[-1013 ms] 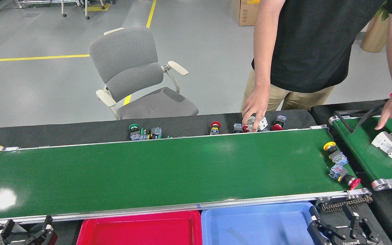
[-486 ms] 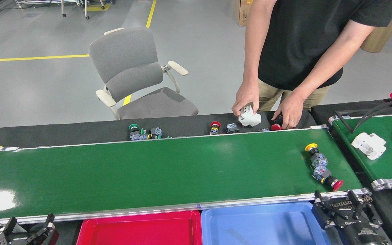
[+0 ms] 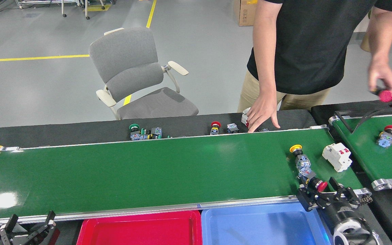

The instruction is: Pick switch part from conveyor to tray

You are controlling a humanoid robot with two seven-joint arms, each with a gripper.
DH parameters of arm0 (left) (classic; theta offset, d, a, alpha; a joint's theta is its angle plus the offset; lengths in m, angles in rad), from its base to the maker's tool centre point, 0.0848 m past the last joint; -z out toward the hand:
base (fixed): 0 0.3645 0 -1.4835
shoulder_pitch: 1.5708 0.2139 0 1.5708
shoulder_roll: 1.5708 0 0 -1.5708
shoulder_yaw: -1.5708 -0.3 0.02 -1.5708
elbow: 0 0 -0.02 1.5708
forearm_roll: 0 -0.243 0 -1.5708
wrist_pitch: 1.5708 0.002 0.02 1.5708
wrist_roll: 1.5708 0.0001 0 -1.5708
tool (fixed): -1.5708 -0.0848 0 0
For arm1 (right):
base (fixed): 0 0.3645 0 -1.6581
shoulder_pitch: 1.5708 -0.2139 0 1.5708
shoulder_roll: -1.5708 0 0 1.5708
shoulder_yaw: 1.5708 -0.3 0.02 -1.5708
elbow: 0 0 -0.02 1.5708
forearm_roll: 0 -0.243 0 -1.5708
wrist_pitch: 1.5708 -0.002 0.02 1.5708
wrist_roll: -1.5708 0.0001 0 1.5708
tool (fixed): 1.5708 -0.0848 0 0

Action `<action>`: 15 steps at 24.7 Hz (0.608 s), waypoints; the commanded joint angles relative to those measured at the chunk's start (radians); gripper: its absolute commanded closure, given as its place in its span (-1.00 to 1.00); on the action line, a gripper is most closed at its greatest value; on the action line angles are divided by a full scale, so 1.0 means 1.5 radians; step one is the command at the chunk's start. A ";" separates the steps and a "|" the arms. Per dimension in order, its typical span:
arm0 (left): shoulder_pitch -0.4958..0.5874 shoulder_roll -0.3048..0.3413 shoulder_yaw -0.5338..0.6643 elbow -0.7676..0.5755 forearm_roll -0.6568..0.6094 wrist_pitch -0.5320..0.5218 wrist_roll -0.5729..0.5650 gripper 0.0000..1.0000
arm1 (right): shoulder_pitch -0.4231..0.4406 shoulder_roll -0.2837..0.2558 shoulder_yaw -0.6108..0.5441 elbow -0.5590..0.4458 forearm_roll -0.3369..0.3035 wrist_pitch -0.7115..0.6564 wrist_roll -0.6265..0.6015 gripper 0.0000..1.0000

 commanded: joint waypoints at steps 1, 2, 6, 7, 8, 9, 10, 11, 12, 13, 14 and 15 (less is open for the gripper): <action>-0.009 0.008 0.002 -0.005 -0.002 0.000 0.002 -1.00 | -0.013 -0.010 0.015 -0.001 0.000 0.006 -0.001 0.02; -0.010 0.008 0.002 -0.005 -0.002 0.000 0.002 -1.00 | -0.014 -0.014 0.020 -0.001 0.000 0.004 -0.002 0.23; -0.011 0.008 0.002 -0.004 -0.001 0.000 -0.005 -1.00 | -0.014 -0.020 0.023 -0.002 -0.002 0.001 -0.002 0.69; -0.011 0.008 0.003 -0.003 -0.001 0.000 -0.006 -1.00 | -0.013 -0.021 0.024 -0.004 -0.002 -0.001 -0.002 0.74; -0.013 0.008 0.003 -0.004 -0.001 0.000 -0.006 -1.00 | -0.011 -0.021 0.025 -0.008 -0.002 -0.003 -0.006 0.76; -0.014 0.009 0.002 -0.004 -0.001 0.000 -0.006 -1.00 | -0.009 -0.021 0.026 -0.016 -0.002 -0.013 -0.009 0.77; -0.014 0.009 0.003 -0.004 -0.001 0.000 -0.006 -1.00 | -0.008 -0.022 0.029 -0.026 -0.003 -0.031 -0.010 0.78; -0.014 0.009 0.003 -0.003 -0.001 0.000 -0.006 -1.00 | -0.007 -0.021 0.034 -0.044 -0.003 -0.078 -0.011 0.79; -0.014 0.009 0.003 -0.004 -0.001 0.000 -0.006 -1.00 | -0.009 -0.019 0.036 -0.057 -0.005 -0.134 -0.011 0.79; -0.014 0.009 0.003 -0.004 -0.001 0.000 -0.005 -1.00 | -0.010 -0.013 0.036 -0.066 -0.006 -0.183 -0.011 0.78; -0.014 0.009 0.003 -0.003 -0.001 -0.001 -0.005 -1.00 | -0.013 -0.006 0.037 -0.075 -0.008 -0.257 -0.012 0.78; -0.013 0.009 0.003 -0.003 -0.001 -0.001 -0.005 -1.00 | -0.017 0.009 0.039 -0.078 -0.012 -0.339 -0.012 0.78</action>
